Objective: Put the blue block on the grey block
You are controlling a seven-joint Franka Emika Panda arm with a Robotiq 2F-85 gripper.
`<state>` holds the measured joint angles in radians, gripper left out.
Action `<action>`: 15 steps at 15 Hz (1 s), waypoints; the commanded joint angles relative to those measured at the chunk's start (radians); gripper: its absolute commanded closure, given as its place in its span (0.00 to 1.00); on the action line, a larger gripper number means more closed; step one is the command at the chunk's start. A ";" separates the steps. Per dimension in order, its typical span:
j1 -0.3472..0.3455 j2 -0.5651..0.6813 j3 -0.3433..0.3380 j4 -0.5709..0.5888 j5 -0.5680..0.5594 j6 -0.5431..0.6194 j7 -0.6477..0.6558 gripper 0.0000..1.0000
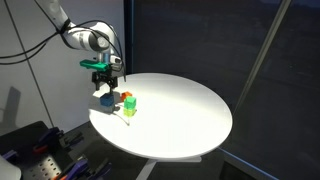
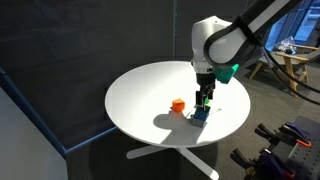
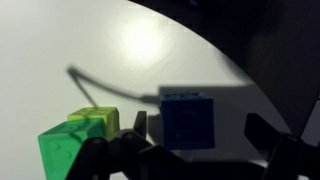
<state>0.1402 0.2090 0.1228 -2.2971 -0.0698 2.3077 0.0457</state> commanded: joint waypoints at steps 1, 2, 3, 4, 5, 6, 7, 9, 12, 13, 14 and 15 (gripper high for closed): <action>-0.005 -0.068 -0.007 -0.015 0.027 -0.033 0.035 0.00; -0.006 -0.080 -0.009 -0.016 0.027 -0.032 0.044 0.00; -0.007 -0.094 -0.012 -0.018 0.026 -0.030 0.056 0.00; -0.009 -0.106 -0.014 -0.019 0.024 -0.027 0.071 0.00; -0.010 -0.120 -0.018 -0.020 0.020 -0.026 0.089 0.00; -0.011 -0.131 -0.022 -0.020 0.016 -0.029 0.104 0.00; -0.012 -0.145 -0.027 -0.021 0.004 -0.034 0.133 0.00; -0.016 -0.169 -0.032 -0.023 0.008 -0.044 0.164 0.00; -0.021 -0.203 -0.036 -0.026 0.017 -0.065 0.198 0.00; -0.022 -0.214 -0.036 -0.027 0.018 -0.069 0.209 0.00; -0.024 -0.224 -0.036 -0.027 0.019 -0.076 0.215 0.00; -0.026 -0.235 -0.036 -0.027 0.021 -0.083 0.221 0.00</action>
<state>0.1241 0.0307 0.0855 -2.3058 -0.0606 2.2575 0.2365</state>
